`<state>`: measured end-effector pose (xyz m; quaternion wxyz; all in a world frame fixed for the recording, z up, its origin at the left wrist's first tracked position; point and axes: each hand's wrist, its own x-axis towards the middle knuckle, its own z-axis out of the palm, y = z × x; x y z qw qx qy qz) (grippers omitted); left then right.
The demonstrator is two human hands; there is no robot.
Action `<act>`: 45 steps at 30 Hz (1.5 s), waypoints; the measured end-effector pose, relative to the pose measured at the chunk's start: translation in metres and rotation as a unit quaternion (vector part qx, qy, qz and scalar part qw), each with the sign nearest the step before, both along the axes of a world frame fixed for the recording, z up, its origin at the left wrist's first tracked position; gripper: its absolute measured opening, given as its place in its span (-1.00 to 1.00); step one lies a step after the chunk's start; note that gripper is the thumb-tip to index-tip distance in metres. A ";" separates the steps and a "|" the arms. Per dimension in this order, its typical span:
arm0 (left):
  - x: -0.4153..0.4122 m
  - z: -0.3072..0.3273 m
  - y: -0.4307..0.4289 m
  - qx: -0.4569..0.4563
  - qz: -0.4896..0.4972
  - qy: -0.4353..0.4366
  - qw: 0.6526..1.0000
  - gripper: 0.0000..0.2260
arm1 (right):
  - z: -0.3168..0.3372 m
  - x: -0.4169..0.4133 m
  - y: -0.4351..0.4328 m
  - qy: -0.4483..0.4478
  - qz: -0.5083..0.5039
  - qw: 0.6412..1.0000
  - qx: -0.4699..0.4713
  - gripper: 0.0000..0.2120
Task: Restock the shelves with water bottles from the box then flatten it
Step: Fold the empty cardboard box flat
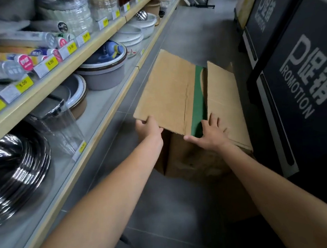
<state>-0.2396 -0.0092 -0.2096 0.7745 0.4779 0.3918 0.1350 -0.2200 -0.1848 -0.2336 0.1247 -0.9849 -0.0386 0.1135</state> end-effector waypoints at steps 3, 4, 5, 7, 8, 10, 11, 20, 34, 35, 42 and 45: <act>0.006 0.022 -0.005 0.105 -0.056 -0.046 0.992 -0.97 | 0.008 0.001 0.013 -0.012 -0.027 0.999 0.019 0.00; 0.007 0.030 -0.009 0.140 -0.073 -0.065 0.985 -0.97 | 0.012 0.002 0.017 -0.022 -0.038 0.999 0.028 0.01; 0.009 0.037 -0.014 0.176 -0.087 -0.085 0.977 -0.96 | 0.018 0.003 0.021 -0.030 -0.053 0.997 0.037 0.01; 0.010 0.051 -0.028 0.231 -0.105 -0.128 0.959 -0.95 | 0.025 0.004 0.026 -0.052 -0.098 0.991 0.069 -0.03; 0.009 0.057 -0.036 0.255 -0.118 -0.147 0.948 -0.93 | 0.024 0.004 0.026 -0.068 -0.123 0.986 0.088 -0.10; 0.009 0.059 -0.049 0.300 -0.167 -0.172 0.923 -0.89 | 0.017 -0.001 0.022 -0.094 -0.157 0.974 0.131 -0.24; 0.009 0.055 -0.053 0.315 -0.202 -0.173 0.911 -0.88 | 0.009 -0.005 0.019 -0.092 -0.168 0.968 0.164 -0.26; 0.002 -0.007 -0.056 0.568 -0.447 -0.107 0.682 -0.63 | -0.069 -0.049 0.004 -0.001 -0.257 0.863 0.435 -0.57; 0.006 -0.079 -0.018 0.581 -0.519 0.228 0.584 -0.14 | -0.107 -0.080 -0.048 0.138 -0.405 0.738 0.522 -0.52; 0.007 -0.083 -0.021 0.571 -0.521 0.237 0.589 -0.12 | -0.105 -0.078 -0.048 0.142 -0.394 0.739 0.527 -0.52; 0.013 -0.101 -0.043 0.567 -0.521 0.277 0.575 -0.08 | -0.104 -0.077 -0.065 0.093 -0.428 0.736 0.517 -0.69; 0.013 -0.103 -0.055 0.573 -0.518 0.269 0.575 -0.16 | -0.106 -0.082 -0.071 0.089 -0.452 0.727 0.509 -0.65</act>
